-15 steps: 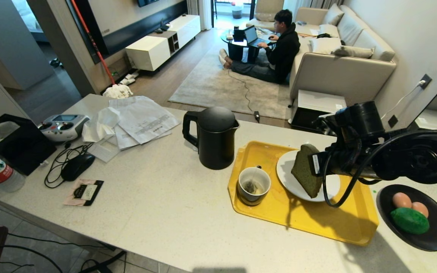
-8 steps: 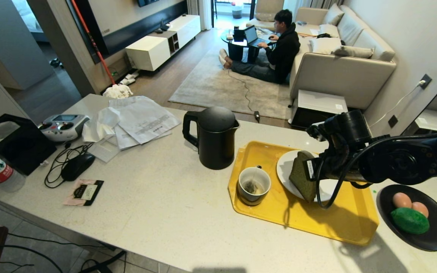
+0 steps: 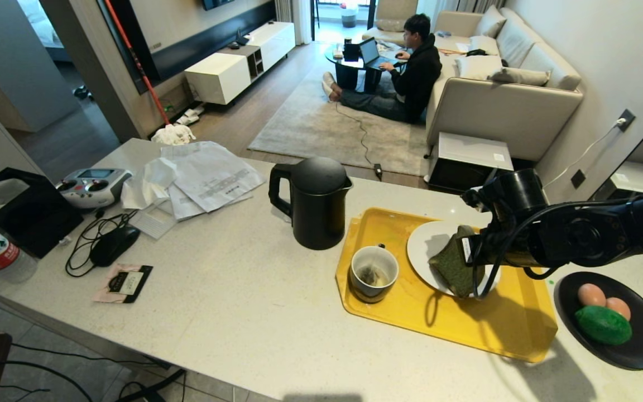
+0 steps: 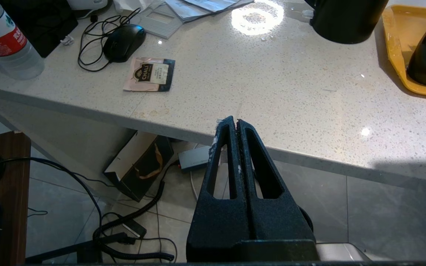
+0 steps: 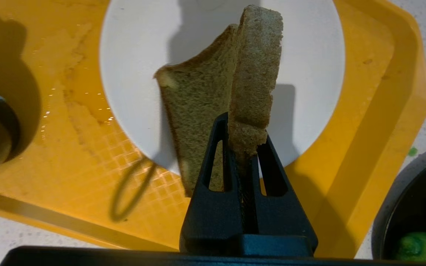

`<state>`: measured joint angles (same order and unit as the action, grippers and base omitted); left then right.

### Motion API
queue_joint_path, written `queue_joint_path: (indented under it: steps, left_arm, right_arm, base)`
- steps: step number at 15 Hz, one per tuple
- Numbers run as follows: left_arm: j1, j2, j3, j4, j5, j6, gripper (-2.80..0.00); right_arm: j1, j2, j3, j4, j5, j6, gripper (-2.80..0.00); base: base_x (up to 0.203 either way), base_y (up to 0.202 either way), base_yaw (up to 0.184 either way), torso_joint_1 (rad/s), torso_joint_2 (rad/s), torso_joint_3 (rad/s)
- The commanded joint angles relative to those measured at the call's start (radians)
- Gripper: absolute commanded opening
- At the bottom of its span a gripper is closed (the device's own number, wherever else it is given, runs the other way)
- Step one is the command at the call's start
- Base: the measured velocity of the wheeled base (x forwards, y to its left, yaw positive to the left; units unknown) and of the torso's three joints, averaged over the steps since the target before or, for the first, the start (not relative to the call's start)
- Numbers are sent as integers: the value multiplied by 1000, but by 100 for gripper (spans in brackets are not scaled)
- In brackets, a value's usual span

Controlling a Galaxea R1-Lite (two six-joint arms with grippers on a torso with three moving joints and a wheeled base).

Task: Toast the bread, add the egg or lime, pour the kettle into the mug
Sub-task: Put the baked bread on a plate

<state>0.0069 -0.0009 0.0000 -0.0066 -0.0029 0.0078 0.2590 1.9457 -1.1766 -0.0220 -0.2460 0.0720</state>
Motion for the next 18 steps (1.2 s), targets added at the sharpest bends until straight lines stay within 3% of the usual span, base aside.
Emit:
queue_joint_path:
  steps: [1,18]
  left_arm:
    - [-1,-1,0,0,0,0,-280]
    - [1,-1,0,-1,0,0,-280]
  right_arm:
    - [-21,6,2,0,2,0,-280]
    - [-24,108,-29,-79,0,-53,-280]
  base:
    - [0,0,0,0,0,0]
    - [0,0,0,0,0,0]
